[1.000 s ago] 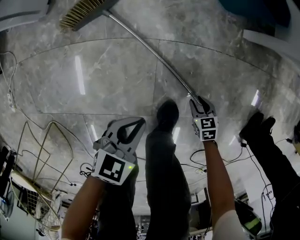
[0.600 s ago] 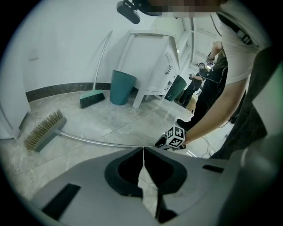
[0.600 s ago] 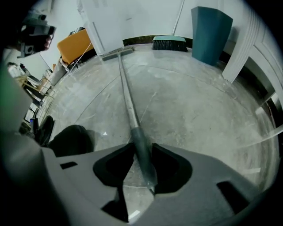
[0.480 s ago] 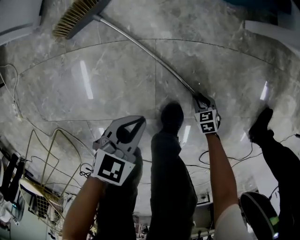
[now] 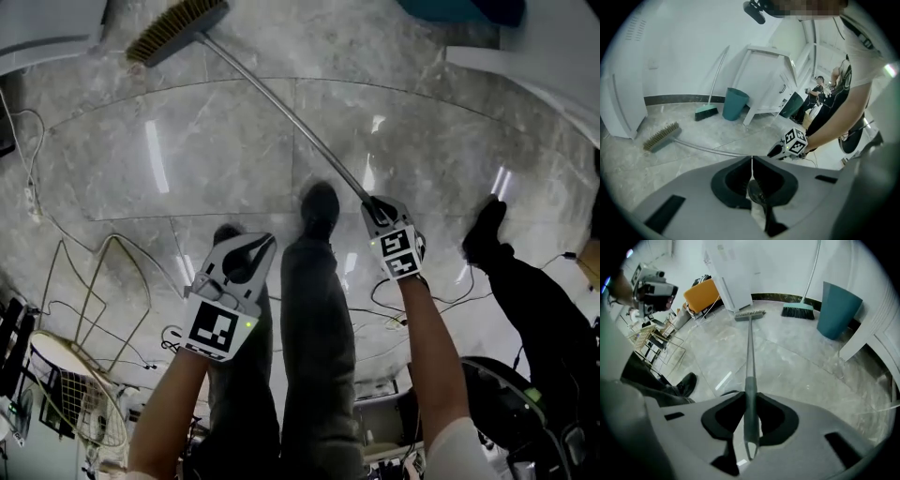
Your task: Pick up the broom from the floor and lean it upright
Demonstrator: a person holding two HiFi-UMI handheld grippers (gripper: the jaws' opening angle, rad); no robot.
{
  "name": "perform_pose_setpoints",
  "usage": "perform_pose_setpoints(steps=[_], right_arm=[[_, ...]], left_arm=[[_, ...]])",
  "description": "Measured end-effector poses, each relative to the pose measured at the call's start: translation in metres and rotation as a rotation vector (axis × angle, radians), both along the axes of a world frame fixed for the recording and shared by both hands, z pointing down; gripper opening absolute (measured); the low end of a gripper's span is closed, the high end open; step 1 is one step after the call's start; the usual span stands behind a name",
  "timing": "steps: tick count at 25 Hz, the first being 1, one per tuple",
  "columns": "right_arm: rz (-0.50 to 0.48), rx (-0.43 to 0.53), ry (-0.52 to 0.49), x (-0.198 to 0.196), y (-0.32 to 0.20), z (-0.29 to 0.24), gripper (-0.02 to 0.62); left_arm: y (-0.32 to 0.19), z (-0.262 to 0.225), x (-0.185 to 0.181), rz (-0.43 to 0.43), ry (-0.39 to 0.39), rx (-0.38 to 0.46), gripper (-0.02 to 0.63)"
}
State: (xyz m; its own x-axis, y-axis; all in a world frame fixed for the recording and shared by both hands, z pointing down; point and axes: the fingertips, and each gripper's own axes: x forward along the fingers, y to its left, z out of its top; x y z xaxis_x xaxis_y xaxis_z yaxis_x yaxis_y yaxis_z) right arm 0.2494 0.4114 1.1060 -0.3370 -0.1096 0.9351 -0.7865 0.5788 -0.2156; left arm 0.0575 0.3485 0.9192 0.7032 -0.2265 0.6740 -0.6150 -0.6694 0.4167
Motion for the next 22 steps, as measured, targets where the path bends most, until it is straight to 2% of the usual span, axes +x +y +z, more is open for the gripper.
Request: perform_pose_setpoints(steps=[6, 13, 17, 22], right_arm=[[0.036, -0.001, -0.035, -0.017, -0.037, -0.110, 0.086], [0.073, -0.003, -0.067, -0.047, -0.074, -0.199, 0.086], [0.108, -0.022, -0.094, -0.061, -0.097, -0.231, 0.086], [0.153, -0.077, -0.106, -0.076, -0.114, -0.258, 0.086]], left_arm=[[-0.004, -0.092, -0.005, -0.027, 0.014, 0.035, 0.011], [-0.031, -0.175, -0.018, -0.098, 0.006, 0.097, 0.011], [-0.042, -0.184, -0.018, -0.133, -0.019, 0.083, 0.011], [-0.040, -0.163, -0.011, -0.162, -0.083, 0.059, 0.011]])
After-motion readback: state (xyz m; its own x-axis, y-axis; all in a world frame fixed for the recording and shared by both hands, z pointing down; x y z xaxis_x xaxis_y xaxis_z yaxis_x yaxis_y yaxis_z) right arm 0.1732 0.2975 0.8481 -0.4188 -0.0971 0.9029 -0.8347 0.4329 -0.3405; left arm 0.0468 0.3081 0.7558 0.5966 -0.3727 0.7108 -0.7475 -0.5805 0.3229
